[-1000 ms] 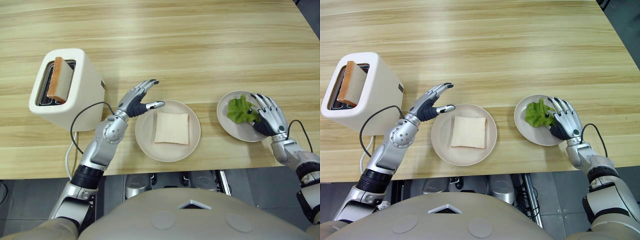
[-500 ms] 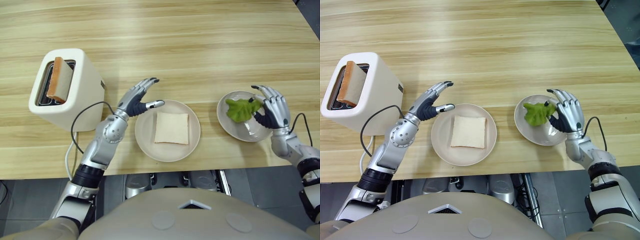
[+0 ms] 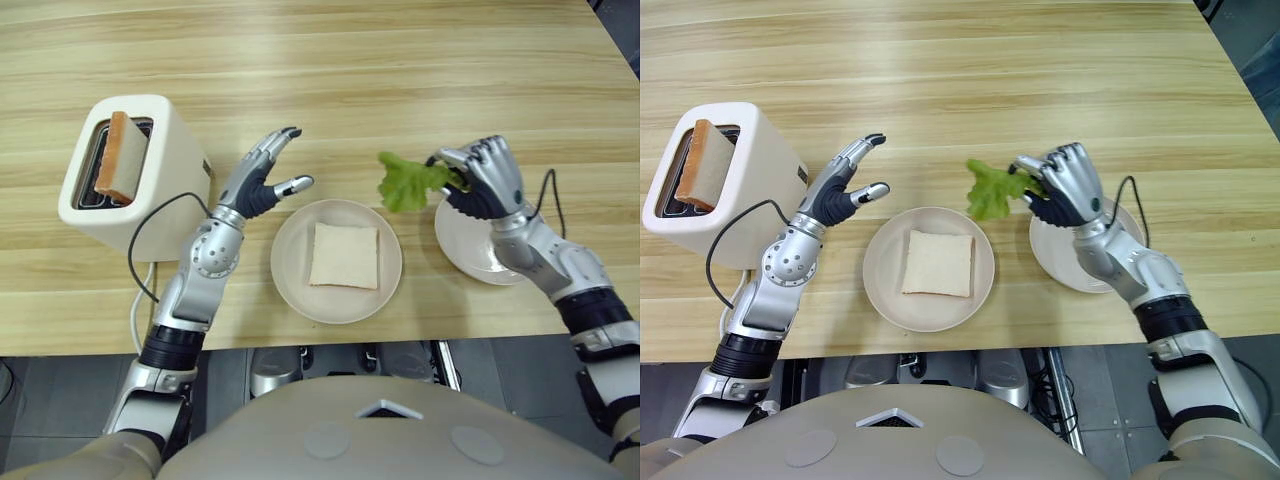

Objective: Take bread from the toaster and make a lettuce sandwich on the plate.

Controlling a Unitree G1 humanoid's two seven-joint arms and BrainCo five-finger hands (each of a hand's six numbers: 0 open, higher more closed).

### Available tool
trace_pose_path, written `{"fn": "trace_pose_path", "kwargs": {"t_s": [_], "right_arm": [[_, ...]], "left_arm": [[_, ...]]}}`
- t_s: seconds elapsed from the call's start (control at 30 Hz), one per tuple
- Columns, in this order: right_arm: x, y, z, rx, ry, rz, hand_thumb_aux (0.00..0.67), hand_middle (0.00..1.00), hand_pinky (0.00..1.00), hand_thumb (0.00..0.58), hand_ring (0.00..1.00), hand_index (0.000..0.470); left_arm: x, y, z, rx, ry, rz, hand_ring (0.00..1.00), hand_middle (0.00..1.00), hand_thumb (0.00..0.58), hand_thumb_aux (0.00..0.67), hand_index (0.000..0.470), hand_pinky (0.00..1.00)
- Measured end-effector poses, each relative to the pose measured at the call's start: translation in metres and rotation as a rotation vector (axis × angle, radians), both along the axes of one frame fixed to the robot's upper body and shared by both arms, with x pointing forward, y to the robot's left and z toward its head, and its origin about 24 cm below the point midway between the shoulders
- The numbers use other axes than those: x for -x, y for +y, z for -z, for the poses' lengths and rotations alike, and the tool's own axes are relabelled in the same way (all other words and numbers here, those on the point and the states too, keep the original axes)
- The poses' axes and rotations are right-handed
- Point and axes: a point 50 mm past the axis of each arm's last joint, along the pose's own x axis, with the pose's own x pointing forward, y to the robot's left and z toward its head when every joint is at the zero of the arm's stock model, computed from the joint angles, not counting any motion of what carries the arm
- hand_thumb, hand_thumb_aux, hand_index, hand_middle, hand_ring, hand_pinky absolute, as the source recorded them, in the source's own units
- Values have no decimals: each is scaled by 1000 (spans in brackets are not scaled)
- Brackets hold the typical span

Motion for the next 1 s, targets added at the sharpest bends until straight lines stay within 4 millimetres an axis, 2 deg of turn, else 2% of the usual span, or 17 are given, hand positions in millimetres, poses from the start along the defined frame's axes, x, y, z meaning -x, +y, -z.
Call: {"fn": "trace_pose_path", "kwargs": {"t_s": [0.17,0.37,0.47,0.63,0.83,1.0], "right_arm": [[-2,37,5,10,28,-109,670,1000,1000,580,1000,460],[2,68,30,102,107,-210,670,1000,1000,580,1000,460],[7,81,41,147,143,-264,670,1000,1000,580,1000,460],[15,89,55,236,186,-321,670,1000,1000,580,1000,460],[22,88,78,344,299,-328,670,1000,1000,580,1000,460],[22,83,82,391,324,-318,670,1000,1000,580,1000,460]], "left_arm": [[-1,6,-15,12,-64,-20,0,0,0,0,0,0],[8,26,-55,30,-223,-83,0,0,0,0,0,0],[11,36,-63,32,-261,-125,0,0,0,0,0,0],[21,47,-75,54,-302,-163,0,0,0,0,0,0],[29,64,-94,63,-371,-232,0,0,0,0,0,0],[34,74,-100,40,-385,-263,0,0,0,0,0,0]]}}
